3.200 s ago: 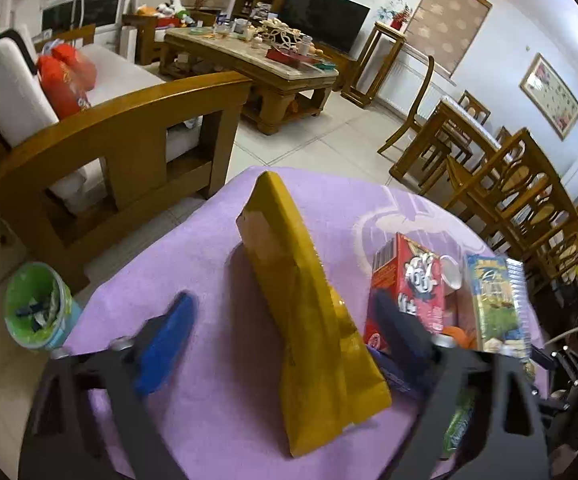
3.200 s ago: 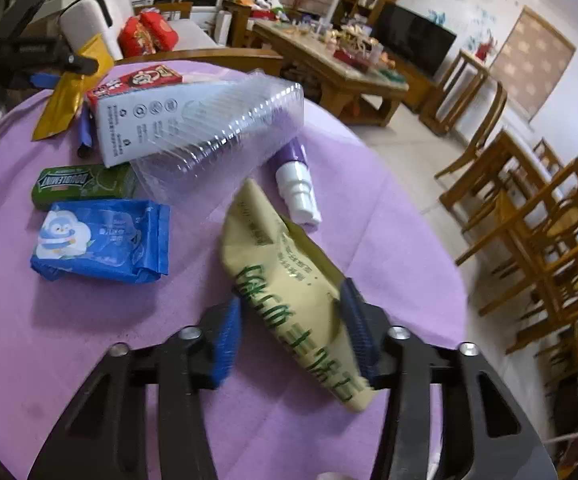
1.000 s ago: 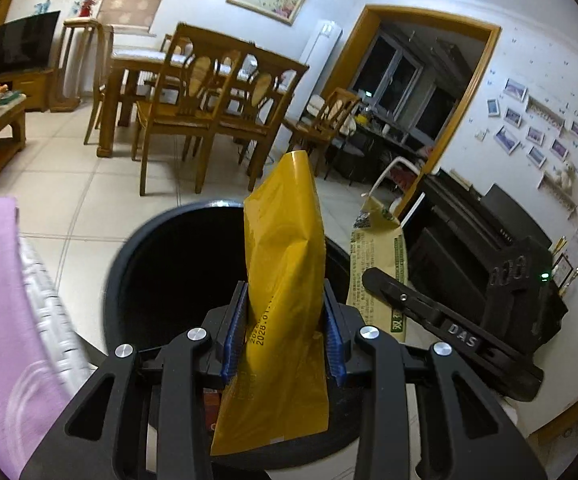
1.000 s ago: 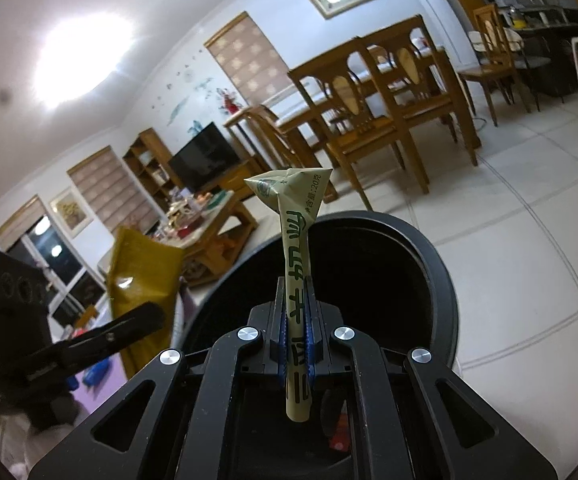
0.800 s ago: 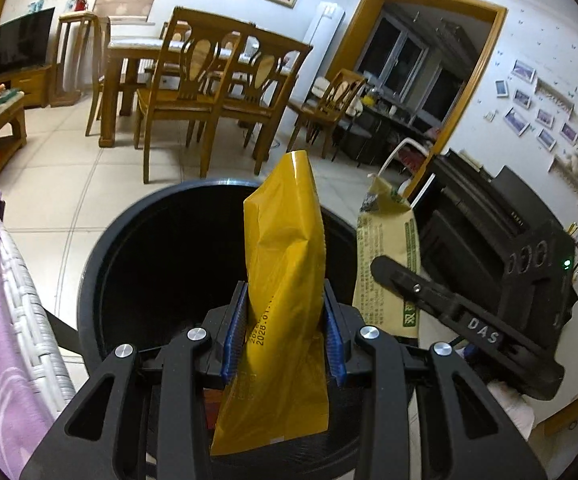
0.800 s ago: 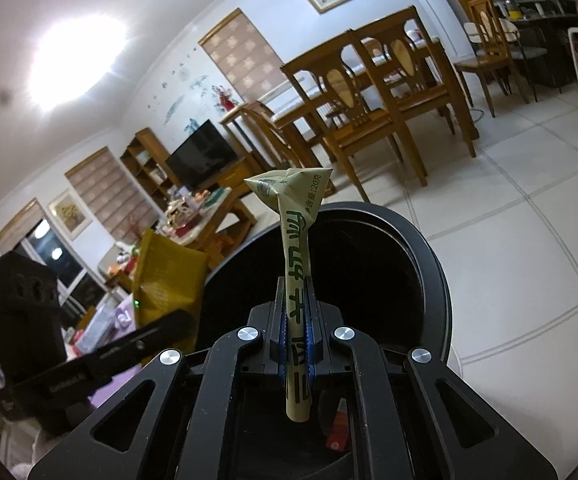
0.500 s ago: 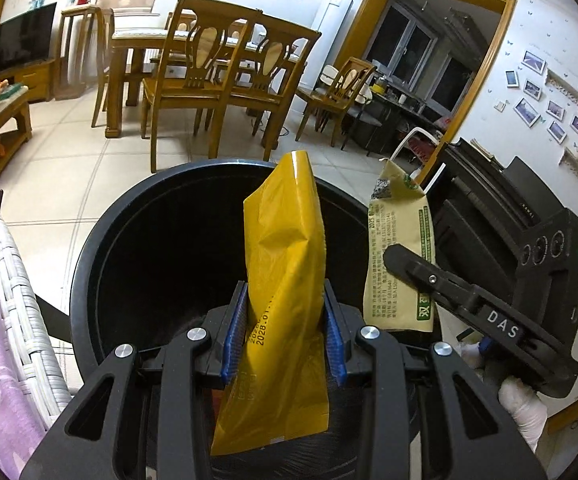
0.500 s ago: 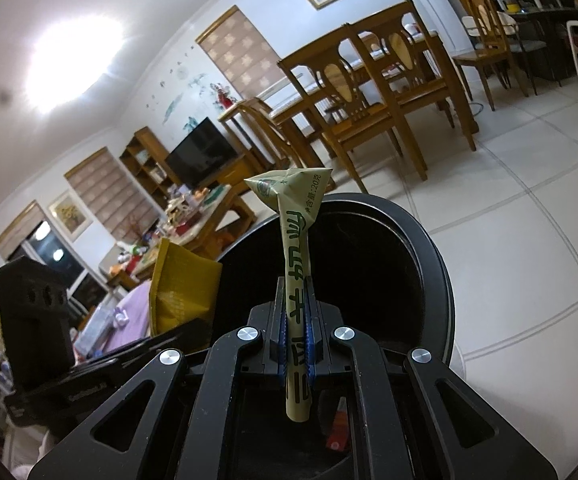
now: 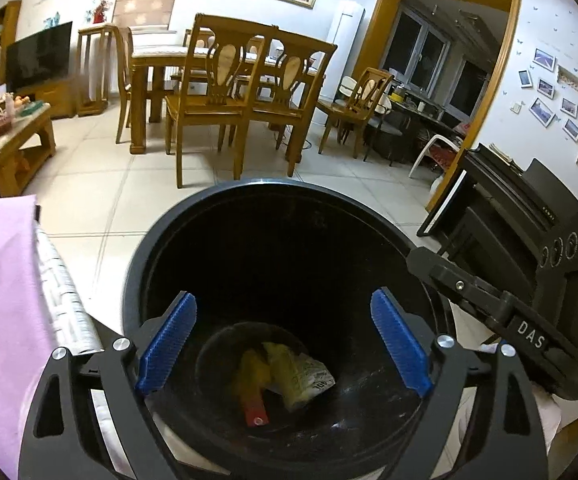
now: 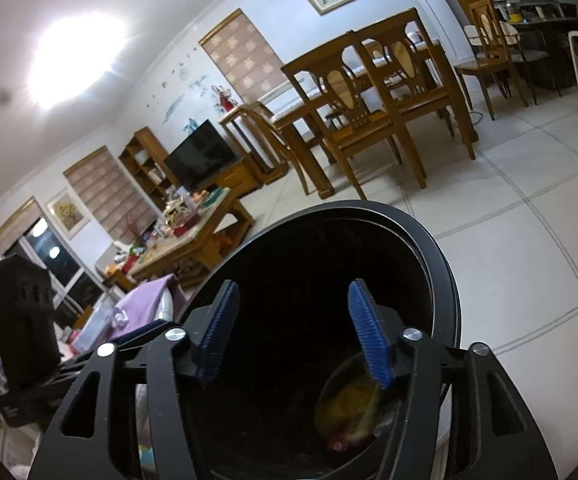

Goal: Collect trash
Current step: 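Grasp the white paper roll with the left tool while the right grasps the clear plastic tray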

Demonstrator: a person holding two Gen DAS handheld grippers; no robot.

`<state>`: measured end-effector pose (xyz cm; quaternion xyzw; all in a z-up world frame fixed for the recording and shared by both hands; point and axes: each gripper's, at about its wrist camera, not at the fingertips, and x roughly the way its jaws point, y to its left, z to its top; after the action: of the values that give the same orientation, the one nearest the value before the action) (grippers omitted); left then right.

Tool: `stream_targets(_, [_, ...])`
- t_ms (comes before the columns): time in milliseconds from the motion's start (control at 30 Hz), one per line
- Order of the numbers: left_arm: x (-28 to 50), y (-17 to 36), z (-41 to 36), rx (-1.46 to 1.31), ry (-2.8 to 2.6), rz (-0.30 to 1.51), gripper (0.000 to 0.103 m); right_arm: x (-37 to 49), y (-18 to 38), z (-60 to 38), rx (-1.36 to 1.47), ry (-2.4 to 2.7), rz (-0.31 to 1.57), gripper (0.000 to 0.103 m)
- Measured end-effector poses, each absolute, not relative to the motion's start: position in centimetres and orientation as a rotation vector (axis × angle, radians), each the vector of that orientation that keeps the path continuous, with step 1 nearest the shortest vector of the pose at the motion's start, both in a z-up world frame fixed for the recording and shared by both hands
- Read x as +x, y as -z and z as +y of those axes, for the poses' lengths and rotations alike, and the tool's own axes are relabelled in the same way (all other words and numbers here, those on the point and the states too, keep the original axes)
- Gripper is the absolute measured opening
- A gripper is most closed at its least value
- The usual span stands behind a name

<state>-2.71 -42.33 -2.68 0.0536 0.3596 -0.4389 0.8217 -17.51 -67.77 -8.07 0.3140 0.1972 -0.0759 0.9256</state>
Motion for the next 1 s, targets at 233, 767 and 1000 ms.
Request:
stream_targets(233, [-3.5, 1.0, -38.9, 0.108, 0.892, 0.726, 0.097, -17.8, 7.1, -67.0, 0.658, 0.136, 0.370, 0.086])
stream_targets(767, [-3.0, -1.7, -18.1, 0.010, 0.609, 0.662, 0.097, -12.8, 4.3, -54.2, 0.483, -0.088, 0.499, 0.091])
stream_targets(1000, [-3.1, -0.6, -6.9, 0.060, 0.390, 0.674, 0.097, -8.8, 3.2, -45.0, 0.400, -0.272, 0.588, 0.098])
